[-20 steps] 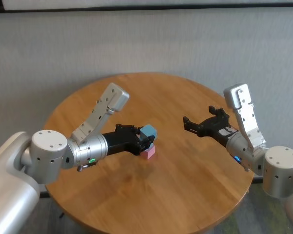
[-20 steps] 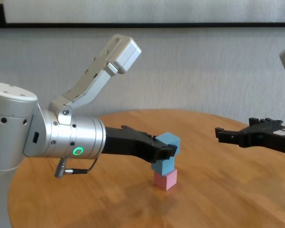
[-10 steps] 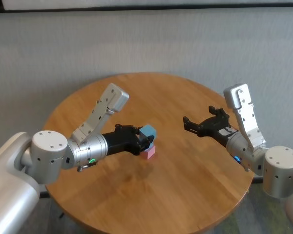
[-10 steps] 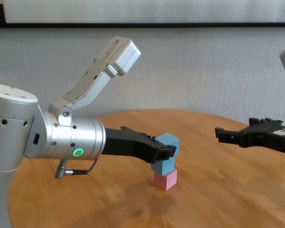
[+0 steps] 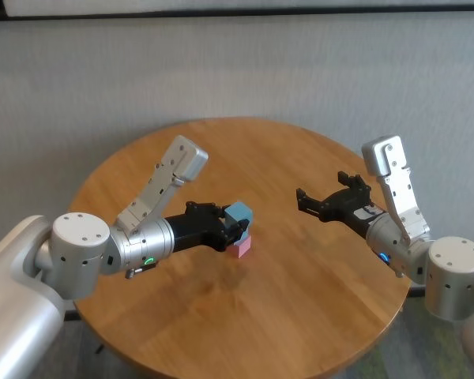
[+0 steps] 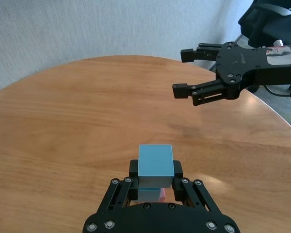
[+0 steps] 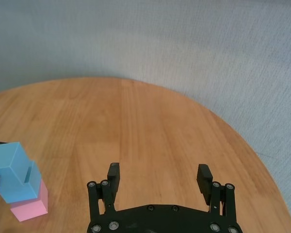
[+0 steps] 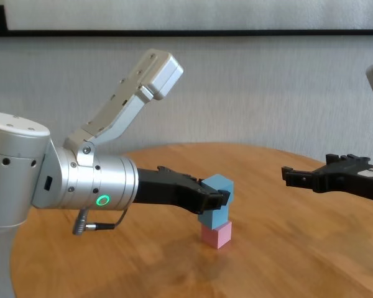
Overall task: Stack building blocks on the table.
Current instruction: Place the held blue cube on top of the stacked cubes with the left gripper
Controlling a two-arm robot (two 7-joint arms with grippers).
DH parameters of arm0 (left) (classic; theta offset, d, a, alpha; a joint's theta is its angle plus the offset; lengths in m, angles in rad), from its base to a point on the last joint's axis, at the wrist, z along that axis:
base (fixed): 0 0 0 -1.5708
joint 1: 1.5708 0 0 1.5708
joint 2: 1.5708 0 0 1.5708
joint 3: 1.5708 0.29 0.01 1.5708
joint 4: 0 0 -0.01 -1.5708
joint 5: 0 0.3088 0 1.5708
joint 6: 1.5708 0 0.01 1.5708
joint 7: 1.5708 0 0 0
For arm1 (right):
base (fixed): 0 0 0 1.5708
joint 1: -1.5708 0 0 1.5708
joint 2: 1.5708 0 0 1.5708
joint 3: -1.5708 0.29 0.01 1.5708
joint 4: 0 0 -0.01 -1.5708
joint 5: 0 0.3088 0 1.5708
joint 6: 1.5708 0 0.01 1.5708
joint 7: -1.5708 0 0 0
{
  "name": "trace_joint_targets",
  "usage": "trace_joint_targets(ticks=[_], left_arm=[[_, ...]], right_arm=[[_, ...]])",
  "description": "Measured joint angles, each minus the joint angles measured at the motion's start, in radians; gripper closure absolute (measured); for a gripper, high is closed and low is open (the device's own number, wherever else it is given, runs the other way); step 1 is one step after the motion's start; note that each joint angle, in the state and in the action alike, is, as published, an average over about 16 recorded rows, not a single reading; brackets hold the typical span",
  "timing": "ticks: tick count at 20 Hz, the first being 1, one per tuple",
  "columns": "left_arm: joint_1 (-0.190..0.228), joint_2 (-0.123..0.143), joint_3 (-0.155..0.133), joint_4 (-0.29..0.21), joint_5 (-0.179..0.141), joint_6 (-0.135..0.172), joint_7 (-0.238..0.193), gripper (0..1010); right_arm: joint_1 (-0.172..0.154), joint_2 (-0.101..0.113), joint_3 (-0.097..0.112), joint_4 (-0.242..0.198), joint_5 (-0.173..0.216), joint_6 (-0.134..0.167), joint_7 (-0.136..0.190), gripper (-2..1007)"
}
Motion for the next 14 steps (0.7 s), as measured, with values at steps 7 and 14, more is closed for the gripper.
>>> trace_joint_targets(ticks=[7, 14], left_arm=[[-0.002, 0.004, 0.009, 0.005, -0.011, -0.005, 0.009, 597], [-0.003, 0.007, 0.016, 0.007, -0.020, -0.009, 0.017, 511]], right_arm=[[0.000, 0.000, 0.000, 0.000, 0.000, 0.000, 0.000, 0], [0.000, 0.000, 0.000, 0.000, 0.000, 0.000, 0.000, 0]])
